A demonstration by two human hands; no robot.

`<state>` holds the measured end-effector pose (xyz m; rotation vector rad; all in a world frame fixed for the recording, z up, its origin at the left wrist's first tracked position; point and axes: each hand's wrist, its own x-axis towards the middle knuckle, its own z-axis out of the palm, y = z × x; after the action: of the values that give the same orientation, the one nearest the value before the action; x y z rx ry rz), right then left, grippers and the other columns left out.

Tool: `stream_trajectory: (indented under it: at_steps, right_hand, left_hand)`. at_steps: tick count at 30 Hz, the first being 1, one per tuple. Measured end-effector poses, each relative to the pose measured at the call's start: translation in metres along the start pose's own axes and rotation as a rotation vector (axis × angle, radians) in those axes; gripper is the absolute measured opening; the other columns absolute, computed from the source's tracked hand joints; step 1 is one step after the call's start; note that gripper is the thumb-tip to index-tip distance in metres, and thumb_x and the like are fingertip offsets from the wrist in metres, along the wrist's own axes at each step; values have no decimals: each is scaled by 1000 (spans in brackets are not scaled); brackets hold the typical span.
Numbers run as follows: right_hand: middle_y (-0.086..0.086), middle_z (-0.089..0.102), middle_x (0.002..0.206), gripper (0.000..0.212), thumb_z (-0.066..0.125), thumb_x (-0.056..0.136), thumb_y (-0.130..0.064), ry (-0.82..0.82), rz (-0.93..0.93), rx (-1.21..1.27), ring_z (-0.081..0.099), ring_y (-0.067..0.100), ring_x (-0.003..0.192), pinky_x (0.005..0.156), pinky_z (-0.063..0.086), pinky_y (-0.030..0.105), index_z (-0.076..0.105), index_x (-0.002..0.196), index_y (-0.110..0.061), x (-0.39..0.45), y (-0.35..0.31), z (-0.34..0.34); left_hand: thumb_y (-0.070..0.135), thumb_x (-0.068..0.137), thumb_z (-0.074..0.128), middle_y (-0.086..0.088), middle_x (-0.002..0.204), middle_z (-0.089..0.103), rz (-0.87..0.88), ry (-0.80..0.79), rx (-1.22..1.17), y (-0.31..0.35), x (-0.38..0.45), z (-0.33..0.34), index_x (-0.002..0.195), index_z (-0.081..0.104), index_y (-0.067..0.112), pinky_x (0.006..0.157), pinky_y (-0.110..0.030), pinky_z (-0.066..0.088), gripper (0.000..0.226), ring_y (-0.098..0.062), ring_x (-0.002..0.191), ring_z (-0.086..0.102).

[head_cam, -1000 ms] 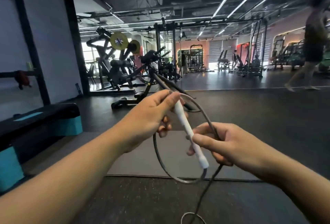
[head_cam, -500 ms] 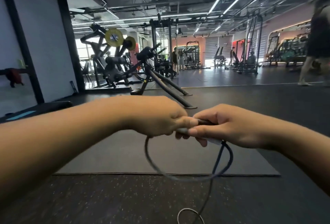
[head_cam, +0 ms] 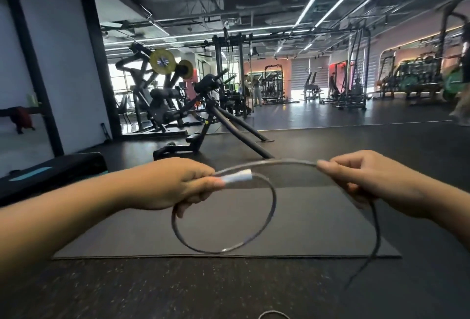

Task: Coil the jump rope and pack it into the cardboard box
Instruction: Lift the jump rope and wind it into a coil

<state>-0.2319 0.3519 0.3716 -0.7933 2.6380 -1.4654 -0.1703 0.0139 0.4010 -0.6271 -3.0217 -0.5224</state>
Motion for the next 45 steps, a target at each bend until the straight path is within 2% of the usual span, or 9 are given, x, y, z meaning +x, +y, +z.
stream_trajectory:
  at_steps: [8, 15, 19, 22, 26, 31, 33, 38, 45]
  right_hand:
    - [3, 36, 62, 29, 50, 101, -36, 102, -99, 643, 29, 17, 49, 46, 25, 28, 71, 106, -17, 25, -14, 51]
    - [0, 54, 71, 74, 73, 68, -72, 6, -243, 857, 40, 14, 50, 46, 36, 29, 65, 119, -19, 28, -19, 107]
    - [1, 69, 78, 48, 81, 74, -51, 133, -325, 782, 52, 20, 58, 49, 41, 32, 65, 112, -27, 24, -23, 136]
    - [2, 80, 100, 25, 73, 90, -21, 253, -377, 755, 73, 15, 89, 78, 58, 33, 68, 114, -18, 28, -28, 134]
    - [-10, 58, 52, 31, 65, 88, -35, 341, -328, 669, 40, 3, 46, 45, 36, 17, 74, 105, -11, 27, -30, 120]
    - [-11, 47, 45, 31, 67, 91, -36, 316, -233, 450, 34, 2, 38, 42, 28, 19, 74, 87, -6, 34, -27, 90]
    - [-11, 47, 47, 29, 67, 94, -31, 309, -221, 244, 36, 1, 39, 44, 29, 16, 73, 81, -6, 37, -28, 74]
    - [9, 60, 62, 39, 75, 83, -36, 178, -228, -103, 57, 16, 59, 59, 43, 35, 62, 73, -1, 34, -37, 61]
    - [2, 66, 67, 30, 71, 64, -48, 103, -252, -425, 50, 8, 61, 55, 42, 26, 67, 67, -18, 27, -62, 68]
  left_hand:
    - [41, 104, 42, 5, 62, 33, 18, 453, -1396, 36, 39, 30, 89, 47, 15, 43, -23, 24, 30, -10, 47, 27]
    - [42, 107, 34, -10, 78, 55, -8, 930, -1923, 74, 73, 50, 102, 41, 12, 45, -27, 52, 31, -20, 63, 56]
    - [47, 106, 30, -14, 121, 70, -169, 952, -1964, 87, 79, 57, 127, 58, 2, 62, -38, 59, 57, -28, 90, 69]
    - [43, 107, 31, -14, 109, 73, -227, 941, -1913, 98, 77, 64, 123, 65, 2, 61, -26, 59, 56, -22, 86, 73]
    - [36, 104, 46, -4, 70, 73, -321, 885, -1825, 105, 71, 74, 83, 72, 10, 55, -27, 44, 42, -14, 59, 61]
    - [37, 89, 70, -11, 117, 61, -628, 650, -1746, 91, 39, 91, 108, 64, 15, 85, -42, 49, 29, -27, 104, 62]
    - [26, 70, 85, -13, 127, 46, -834, 792, -1490, 82, 21, 96, 130, 51, 19, 93, -49, 47, 69, -35, 119, 49]
    - [36, 80, 73, 19, 150, 35, -116, 929, -110, 94, -6, 75, 146, 27, 50, 117, -44, 28, 82, -8, 141, 30]
    - [78, 84, 42, -2, 100, 65, -256, 544, 104, 102, 38, 40, 104, 57, 24, 82, -43, 51, 60, -28, 96, 59]
